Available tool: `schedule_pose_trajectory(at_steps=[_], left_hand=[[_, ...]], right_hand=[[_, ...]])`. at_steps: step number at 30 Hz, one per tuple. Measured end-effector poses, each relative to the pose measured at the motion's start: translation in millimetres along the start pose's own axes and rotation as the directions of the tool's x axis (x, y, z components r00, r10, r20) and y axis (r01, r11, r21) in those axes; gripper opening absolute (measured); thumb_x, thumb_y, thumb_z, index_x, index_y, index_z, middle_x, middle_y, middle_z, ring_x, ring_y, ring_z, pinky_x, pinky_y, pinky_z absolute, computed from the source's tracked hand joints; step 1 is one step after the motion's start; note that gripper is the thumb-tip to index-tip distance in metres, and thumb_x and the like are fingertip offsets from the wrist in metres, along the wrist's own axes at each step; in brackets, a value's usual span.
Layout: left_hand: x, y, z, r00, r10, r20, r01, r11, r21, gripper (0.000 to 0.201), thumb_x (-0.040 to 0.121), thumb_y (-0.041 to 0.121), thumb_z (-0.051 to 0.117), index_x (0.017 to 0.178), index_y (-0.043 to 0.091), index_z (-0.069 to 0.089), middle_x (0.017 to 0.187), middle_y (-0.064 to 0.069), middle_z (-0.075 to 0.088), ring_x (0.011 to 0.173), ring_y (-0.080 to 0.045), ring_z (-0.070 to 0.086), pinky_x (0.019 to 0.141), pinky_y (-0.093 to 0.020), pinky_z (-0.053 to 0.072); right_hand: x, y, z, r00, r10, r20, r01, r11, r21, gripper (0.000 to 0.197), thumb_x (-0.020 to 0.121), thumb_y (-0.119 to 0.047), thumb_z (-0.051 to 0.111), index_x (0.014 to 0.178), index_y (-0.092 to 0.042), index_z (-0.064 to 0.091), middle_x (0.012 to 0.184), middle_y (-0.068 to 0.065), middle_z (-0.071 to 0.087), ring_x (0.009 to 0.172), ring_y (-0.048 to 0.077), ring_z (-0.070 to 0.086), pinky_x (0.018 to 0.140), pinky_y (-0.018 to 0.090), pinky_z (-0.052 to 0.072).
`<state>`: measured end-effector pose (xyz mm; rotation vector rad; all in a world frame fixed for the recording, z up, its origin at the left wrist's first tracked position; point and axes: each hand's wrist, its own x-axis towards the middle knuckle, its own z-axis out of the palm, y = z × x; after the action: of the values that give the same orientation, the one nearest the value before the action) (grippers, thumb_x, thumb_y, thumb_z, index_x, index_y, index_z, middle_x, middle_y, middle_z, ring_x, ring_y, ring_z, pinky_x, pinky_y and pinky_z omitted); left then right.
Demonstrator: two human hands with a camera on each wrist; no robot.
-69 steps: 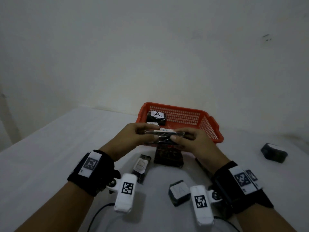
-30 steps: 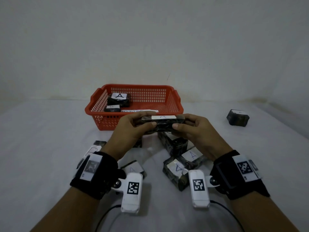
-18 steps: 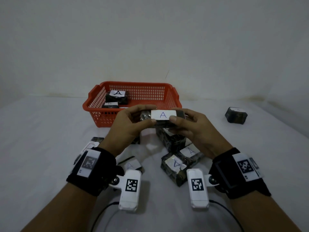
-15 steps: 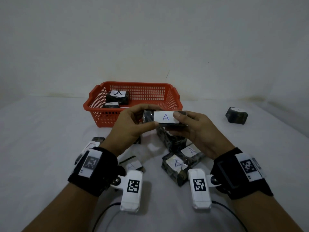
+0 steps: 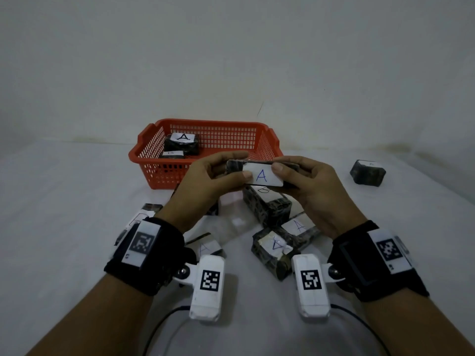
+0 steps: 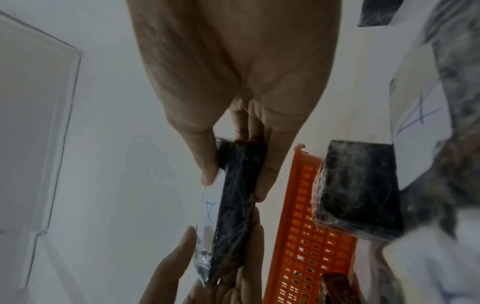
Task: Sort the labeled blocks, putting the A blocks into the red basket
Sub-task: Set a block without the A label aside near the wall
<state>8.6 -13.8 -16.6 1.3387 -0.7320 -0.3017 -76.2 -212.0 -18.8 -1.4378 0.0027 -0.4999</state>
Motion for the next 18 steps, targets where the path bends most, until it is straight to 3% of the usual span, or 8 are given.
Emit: schedule_pose_trajectory(at_steps=[5, 9, 12, 15, 18], left_hand=[[1.6, 0.4, -1.5, 0.997, 0.032, -0.076, -0.033, 0.999, -0.009, 0.028, 0.094, 0.002, 0.065, 0.121, 0.008, 0.069, 0.113, -0.009, 0.077, 0.104, -0.023, 0.076, 0.088, -0.034, 0.062], [2.3, 0.7, -3.9, 0.999, -0.001, -0.042, -0.002, 0.997, -0.082, 0.03, 0.094, 0.003, 0.065, 0.123, 0.009, 0.067, 0.118, -0.012, 0.075, 0.109, -0.027, 0.074, 0.089, -0.034, 0.062], [1.5, 0.7, -5.9, 0.998, 0.044, -0.049, -0.044, 0.999, -0.01, 0.03, 0.093, 0.0, 0.067, 0.121, 0.011, 0.069, 0.117, -0.009, 0.076, 0.109, -0.025, 0.074, 0.087, -0.03, 0.061], [-1.3, 2.3, -6.9, 0.996, 0.086, -0.035, -0.085, 0.996, 0.028, 0.037, 0.089, -0.008, 0.068, 0.121, 0.01, 0.068, 0.116, -0.007, 0.076, 0.105, -0.018, 0.074, 0.083, -0.023, 0.059], [-3.7, 3.9, -7.0, 0.994, 0.106, 0.01, -0.106, 0.993, 0.047, 0.043, 0.085, -0.013, 0.069, 0.122, 0.007, 0.065, 0.119, -0.007, 0.074, 0.108, -0.017, 0.073, 0.084, -0.022, 0.058]], right_hand=[[-0.3, -0.1, 1.9, 0.999, 0.01, 0.033, -0.01, 1.0, 0.01, 0.046, 0.074, -0.018, 0.081, 0.117, -0.003, 0.073, 0.107, 0.011, 0.08, 0.1, 0.024, 0.078, 0.087, 0.032, 0.063], [-1.5, 0.0, -1.4, 0.999, 0.006, 0.047, -0.003, 0.998, -0.062, 0.048, 0.077, -0.015, 0.082, 0.123, -0.006, 0.071, 0.114, 0.011, 0.08, 0.11, 0.027, 0.076, 0.099, 0.038, 0.059], [-2.0, 0.8, -1.5, 0.999, 0.007, 0.051, -0.002, 0.995, -0.096, 0.049, 0.076, -0.014, 0.084, 0.123, -0.008, 0.071, 0.117, 0.01, 0.079, 0.112, 0.027, 0.075, 0.101, 0.042, 0.058], [-3.2, -3.0, 1.1, 0.992, 0.084, 0.098, -0.082, 0.996, -0.027, 0.052, 0.079, -0.018, 0.079, 0.128, -0.005, 0.069, 0.123, 0.013, 0.076, 0.115, 0.028, 0.074, 0.101, 0.041, 0.059], [-4.5, -7.3, 1.8, 0.98, 0.162, 0.112, -0.165, 0.986, 0.013, 0.044, 0.092, -0.023, 0.069, 0.131, -0.002, 0.067, 0.122, 0.015, 0.077, 0.114, 0.031, 0.074, 0.101, 0.039, 0.059]])
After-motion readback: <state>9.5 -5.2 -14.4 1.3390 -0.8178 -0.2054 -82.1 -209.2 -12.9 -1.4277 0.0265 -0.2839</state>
